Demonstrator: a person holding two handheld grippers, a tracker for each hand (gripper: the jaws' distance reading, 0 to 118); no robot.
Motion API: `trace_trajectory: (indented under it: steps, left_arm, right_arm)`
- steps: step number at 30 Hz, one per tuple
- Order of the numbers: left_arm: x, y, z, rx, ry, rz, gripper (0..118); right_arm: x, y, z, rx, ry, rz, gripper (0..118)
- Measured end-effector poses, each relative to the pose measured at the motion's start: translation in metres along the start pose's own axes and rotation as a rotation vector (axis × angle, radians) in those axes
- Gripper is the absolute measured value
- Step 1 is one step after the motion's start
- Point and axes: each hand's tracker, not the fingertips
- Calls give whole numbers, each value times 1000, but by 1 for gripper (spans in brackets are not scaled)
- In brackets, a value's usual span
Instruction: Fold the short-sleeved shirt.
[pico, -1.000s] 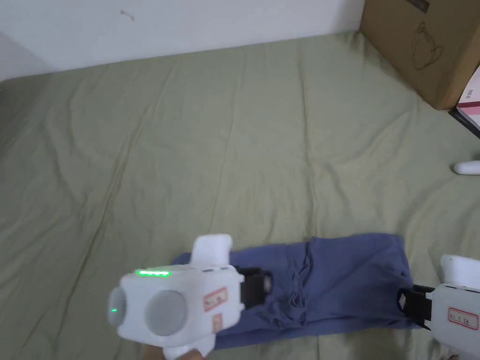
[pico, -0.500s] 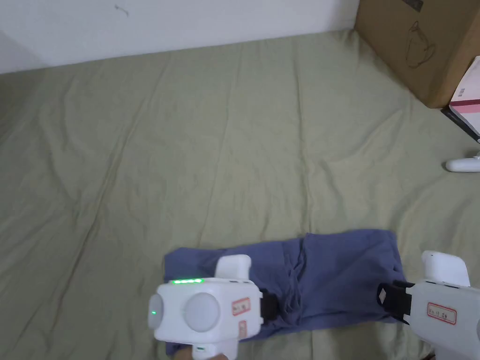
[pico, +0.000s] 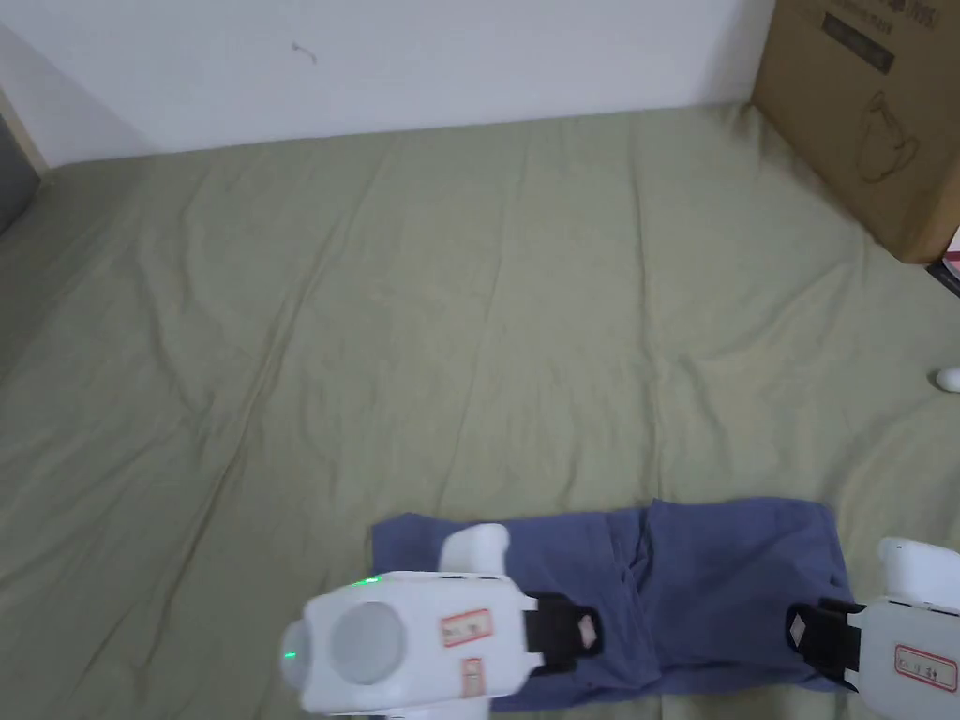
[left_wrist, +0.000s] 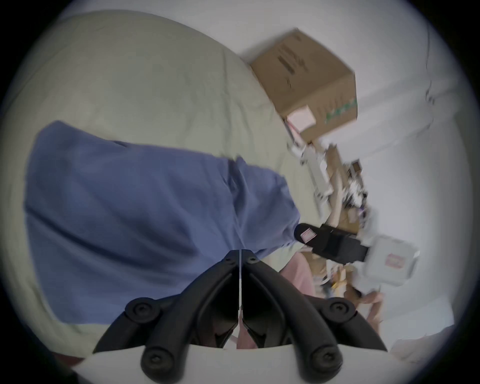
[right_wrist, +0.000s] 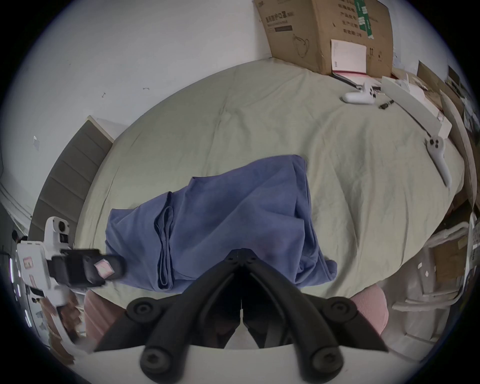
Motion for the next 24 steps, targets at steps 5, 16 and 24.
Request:
trace_trajectory:
  steps: [5,16,24]
  left_arm:
    - [-53,13,84,187,113,102,110]
    - [-135,13,57,90,71,314,115]
    - [-150,30,28,49,-115,321,65]
  right_arm:
    - [-13,7,-4,0,2,38,0]
    - [-57,14,-24,-39,58,89,0]
    - [-61,14,-40,-69,83,61,0]
